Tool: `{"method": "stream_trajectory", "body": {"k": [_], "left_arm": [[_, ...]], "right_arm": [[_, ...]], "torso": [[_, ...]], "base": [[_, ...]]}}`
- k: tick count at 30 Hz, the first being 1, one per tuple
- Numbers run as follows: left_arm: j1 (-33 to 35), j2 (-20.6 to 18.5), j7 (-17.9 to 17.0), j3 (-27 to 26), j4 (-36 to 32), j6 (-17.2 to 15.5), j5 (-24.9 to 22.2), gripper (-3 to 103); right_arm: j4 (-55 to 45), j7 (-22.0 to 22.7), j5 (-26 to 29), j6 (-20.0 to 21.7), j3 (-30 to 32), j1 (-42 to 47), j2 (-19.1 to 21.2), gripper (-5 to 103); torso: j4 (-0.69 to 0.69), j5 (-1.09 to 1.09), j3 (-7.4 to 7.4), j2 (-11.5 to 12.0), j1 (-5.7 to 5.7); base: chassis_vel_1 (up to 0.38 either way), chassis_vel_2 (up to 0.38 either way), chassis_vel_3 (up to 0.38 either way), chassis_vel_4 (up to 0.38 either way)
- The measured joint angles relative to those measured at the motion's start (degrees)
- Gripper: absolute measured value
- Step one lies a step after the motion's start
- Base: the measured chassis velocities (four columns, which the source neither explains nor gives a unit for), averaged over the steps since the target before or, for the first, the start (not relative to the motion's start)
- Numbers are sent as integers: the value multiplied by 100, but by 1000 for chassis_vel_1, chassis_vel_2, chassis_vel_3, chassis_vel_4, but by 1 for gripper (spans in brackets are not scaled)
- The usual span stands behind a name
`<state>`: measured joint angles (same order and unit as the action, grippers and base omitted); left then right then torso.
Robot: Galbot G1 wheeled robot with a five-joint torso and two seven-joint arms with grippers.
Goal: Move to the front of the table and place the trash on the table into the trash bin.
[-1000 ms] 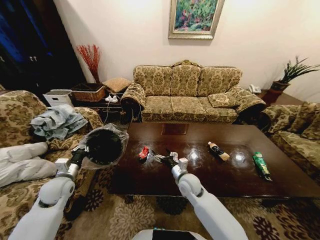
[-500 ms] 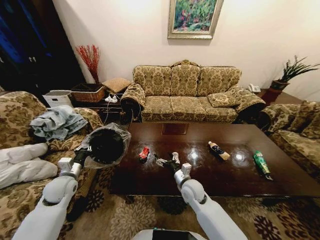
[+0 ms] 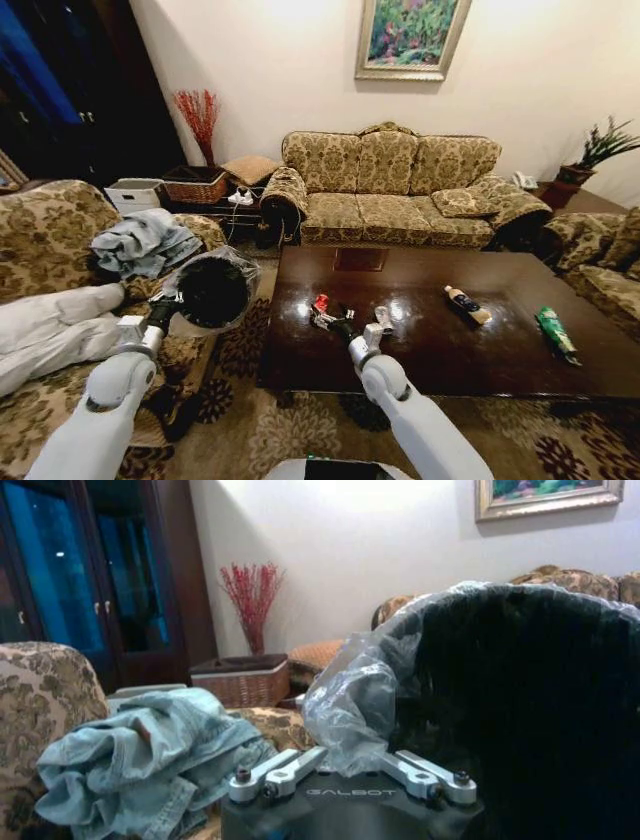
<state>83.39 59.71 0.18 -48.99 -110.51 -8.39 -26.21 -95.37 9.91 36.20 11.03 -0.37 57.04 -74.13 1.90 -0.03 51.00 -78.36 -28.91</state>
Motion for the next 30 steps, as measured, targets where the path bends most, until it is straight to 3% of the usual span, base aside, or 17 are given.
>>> {"method": "stream_trajectory", "body": {"k": [5,9,12,16,21,30], "left_arm": [[34,19,11,9,-23,0,9,1],[31,19,18,11,-13,2,11,1],[0,21,17,39,13,5,16,1],[-19,39,12,85,40,11,46,1],[-28,61,7,120,48,18,72,1],[-33,83,11,138,48,28,83,1]], "right_arm": [[524,29,-68,-40,-44,-355,-221,100],[569,-20,-144,-109,-35,-264,-261,100],[598,-62,-211,-189,-19,-170,-291,101],[608,-108,-254,-264,-8,-98,-289,85],[608,-115,-266,-328,8,-81,-269,97],[699,-113,-452,-262,-38,-53,-282,100]], "torso": [[-6,11,1,0,0],[-10,2,1,0,0],[-6,3,1,0,0],[-2,1,0,0,1],[-4,4,0,0,2],[-7,1,2,1,-7]], "base": [[-18,-6,8,4],[-69,-64,35,12],[0,0,0,0],[0,0,0,0],[-35,19,21,-12],[-160,111,130,-113]]}}
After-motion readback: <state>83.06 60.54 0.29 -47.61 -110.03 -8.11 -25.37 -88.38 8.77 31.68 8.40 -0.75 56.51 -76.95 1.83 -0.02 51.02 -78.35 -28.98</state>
